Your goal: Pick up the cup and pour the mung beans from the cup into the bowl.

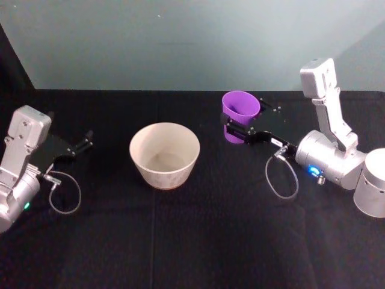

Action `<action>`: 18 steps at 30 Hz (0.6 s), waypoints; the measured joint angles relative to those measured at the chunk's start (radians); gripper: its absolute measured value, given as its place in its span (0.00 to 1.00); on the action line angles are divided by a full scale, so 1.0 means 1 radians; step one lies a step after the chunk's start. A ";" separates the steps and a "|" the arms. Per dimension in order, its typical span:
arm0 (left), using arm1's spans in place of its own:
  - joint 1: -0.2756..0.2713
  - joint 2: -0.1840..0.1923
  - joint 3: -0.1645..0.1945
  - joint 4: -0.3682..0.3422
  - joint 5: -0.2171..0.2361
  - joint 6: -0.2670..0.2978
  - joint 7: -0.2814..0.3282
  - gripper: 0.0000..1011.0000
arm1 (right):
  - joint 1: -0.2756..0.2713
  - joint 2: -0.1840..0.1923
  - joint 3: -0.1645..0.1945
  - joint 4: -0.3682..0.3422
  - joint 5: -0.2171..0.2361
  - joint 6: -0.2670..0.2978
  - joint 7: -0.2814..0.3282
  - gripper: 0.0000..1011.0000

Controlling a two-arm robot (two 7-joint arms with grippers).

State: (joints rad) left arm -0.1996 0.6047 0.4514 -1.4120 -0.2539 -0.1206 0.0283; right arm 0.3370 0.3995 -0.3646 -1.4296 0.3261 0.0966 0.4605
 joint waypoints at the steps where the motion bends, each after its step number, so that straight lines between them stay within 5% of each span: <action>1: 0.000 0.000 0.000 0.000 0.000 0.000 0.000 0.99 | 0.000 0.000 0.000 0.000 0.000 0.000 0.000 0.71; 18: 0.000 0.000 0.000 0.000 0.000 0.000 0.000 0.99 | 0.000 0.000 0.000 0.000 0.000 0.000 0.000 0.71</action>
State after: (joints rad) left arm -0.1995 0.6047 0.4514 -1.4120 -0.2539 -0.1206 0.0283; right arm 0.3371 0.3995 -0.3646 -1.4296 0.3261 0.0966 0.4604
